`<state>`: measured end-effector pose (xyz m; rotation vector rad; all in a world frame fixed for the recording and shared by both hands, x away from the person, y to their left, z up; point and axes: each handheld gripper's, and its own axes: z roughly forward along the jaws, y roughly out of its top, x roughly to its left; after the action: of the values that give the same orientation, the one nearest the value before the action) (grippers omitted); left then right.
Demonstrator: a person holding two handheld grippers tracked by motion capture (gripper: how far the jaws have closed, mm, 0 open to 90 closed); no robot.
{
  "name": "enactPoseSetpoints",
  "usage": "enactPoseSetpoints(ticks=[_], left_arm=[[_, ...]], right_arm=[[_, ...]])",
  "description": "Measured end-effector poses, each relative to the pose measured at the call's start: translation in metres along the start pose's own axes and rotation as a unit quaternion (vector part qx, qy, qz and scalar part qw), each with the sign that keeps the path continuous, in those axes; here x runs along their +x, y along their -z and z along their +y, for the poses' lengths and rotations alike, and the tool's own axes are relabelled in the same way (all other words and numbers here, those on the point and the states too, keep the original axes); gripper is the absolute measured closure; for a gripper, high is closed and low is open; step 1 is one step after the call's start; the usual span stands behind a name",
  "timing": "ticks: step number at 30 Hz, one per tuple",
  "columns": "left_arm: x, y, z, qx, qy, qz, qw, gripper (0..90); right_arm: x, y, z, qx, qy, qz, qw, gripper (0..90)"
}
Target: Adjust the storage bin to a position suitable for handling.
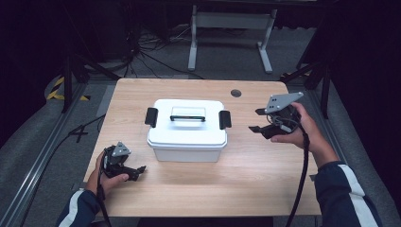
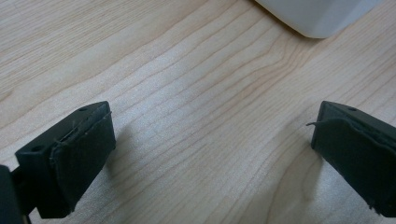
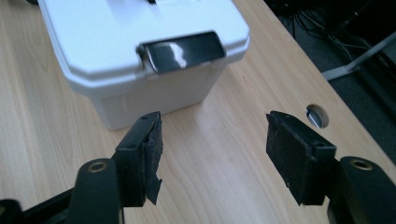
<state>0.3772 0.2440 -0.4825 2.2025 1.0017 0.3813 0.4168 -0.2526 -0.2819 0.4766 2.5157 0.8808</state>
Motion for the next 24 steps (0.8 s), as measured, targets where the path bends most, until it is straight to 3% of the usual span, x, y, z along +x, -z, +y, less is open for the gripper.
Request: enactPoseSetpoints(ticks=[2, 13, 14, 18, 22, 24], left_arm=[[0.0, 0.0, 0.0, -0.001, -0.003, 0.001, 1.0, 0.1], [0.0, 0.0, 0.0, 0.0, -0.001, 0.0, 1.0, 0.1], [0.0, 0.0, 0.0, 0.001, -0.001, 0.0, 1.0, 0.1], [0.0, 0.0, 0.0, 0.0, 0.0, -0.001, 1.0, 0.1], [0.0, 0.0, 0.0, -0.001, -0.003, 0.001, 1.0, 0.1], [0.0, 0.0, 0.0, -0.001, -0.002, 0.001, 1.0, 0.1]], right_arm=[[-0.001, -0.003, 0.014, 0.005, 0.011, 0.003, 0.9999, 36.4], [0.001, -0.023, 0.057, 0.031, 0.047, 0.016, 0.9983, 36.4], [0.004, -0.03, 0.069, 0.038, 0.063, 0.025, 0.997, 37.5], [0.01, -0.041, 0.087, 0.044, 0.085, 0.034, 0.9949, 39.6], [0.014, -0.047, 0.097, 0.048, 0.096, 0.043, 0.9933, 41.0], [0.018, -0.054, 0.105, 0.058, 0.109, 0.053, 0.9909, 41.6]])
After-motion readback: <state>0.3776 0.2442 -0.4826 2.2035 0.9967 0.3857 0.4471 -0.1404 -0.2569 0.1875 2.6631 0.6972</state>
